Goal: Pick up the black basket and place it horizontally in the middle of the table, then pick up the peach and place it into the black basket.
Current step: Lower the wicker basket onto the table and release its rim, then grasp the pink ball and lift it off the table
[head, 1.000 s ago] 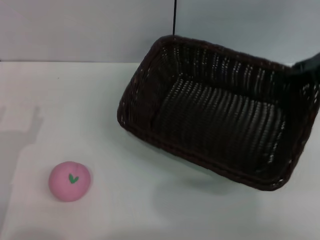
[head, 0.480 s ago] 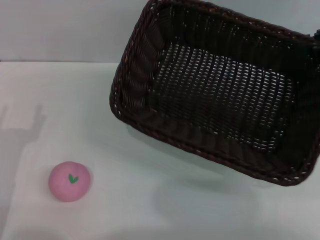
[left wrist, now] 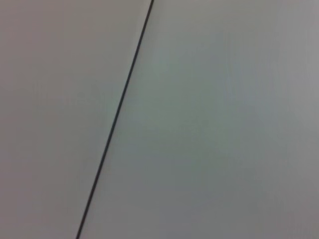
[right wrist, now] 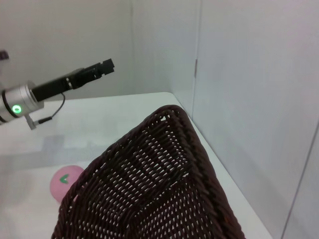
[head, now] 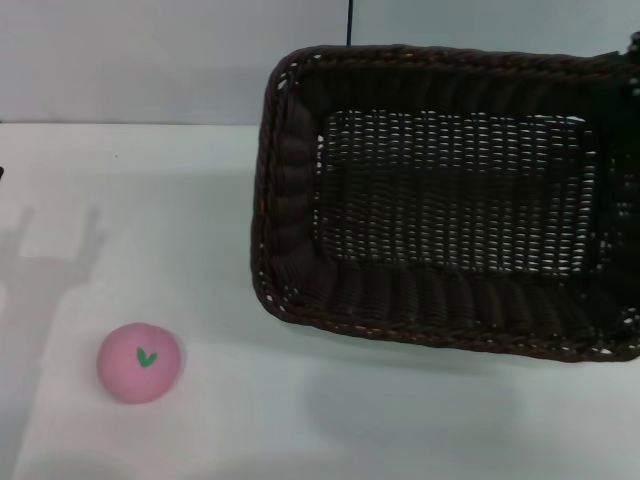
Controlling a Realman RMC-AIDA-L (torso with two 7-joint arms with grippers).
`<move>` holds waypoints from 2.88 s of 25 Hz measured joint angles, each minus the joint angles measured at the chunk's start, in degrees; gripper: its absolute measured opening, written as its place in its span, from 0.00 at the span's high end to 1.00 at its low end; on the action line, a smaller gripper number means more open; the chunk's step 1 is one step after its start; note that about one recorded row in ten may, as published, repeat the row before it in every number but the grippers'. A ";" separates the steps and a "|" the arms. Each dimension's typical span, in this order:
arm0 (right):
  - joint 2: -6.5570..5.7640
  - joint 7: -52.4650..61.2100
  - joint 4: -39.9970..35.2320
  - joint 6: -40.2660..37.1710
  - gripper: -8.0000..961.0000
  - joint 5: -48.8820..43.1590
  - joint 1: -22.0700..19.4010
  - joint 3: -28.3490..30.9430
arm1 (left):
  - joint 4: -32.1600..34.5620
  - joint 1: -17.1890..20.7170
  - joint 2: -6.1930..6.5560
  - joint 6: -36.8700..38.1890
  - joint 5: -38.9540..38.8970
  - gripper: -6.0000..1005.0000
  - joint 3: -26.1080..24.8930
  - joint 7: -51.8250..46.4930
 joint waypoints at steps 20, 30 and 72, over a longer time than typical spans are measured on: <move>4.04 -12.91 12.42 16.00 0.78 -2.75 4.39 -6.55 | -0.77 1.87 0.06 2.08 -0.01 0.16 3.58 -1.25; 5.18 -16.83 11.59 24.30 0.64 -1.64 5.95 -5.55 | -0.76 1.83 0.01 1.68 -0.01 0.16 4.97 -1.25; 13.51 -27.52 34.86 24.07 0.56 52.07 -30.58 35.46 | 35.13 1.95 4.65 2.95 16.24 0.16 37.65 -32.01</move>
